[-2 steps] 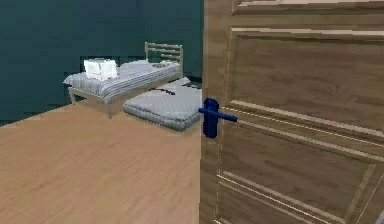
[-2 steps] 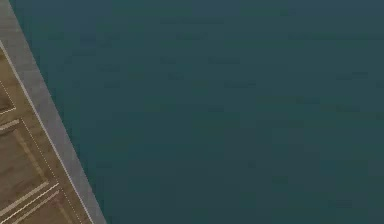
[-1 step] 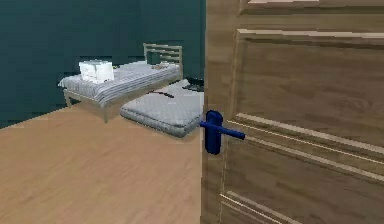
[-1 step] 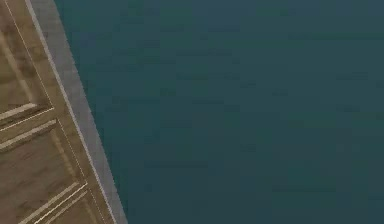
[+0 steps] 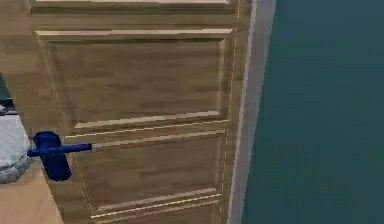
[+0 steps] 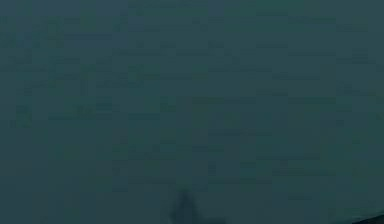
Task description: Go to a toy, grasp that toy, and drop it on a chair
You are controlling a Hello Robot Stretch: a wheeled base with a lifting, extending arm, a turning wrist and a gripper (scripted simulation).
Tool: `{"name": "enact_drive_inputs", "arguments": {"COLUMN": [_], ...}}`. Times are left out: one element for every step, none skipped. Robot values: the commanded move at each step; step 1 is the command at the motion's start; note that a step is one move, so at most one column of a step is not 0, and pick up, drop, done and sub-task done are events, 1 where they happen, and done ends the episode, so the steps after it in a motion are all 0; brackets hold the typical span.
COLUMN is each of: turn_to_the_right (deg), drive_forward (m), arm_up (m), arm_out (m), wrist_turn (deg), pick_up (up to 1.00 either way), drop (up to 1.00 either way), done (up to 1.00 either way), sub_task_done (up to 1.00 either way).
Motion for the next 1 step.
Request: {"name": "enact_drive_inputs", "arguments": {"turn_to_the_right": [45.0], "drive_forward": [0.00], "arm_up": [0.00], "arm_out": [0.00], "wrist_turn": [0.0], "pick_up": [0.00], "drop": [0.00], "done": [0.00], "sub_task_done": [0.00]}}
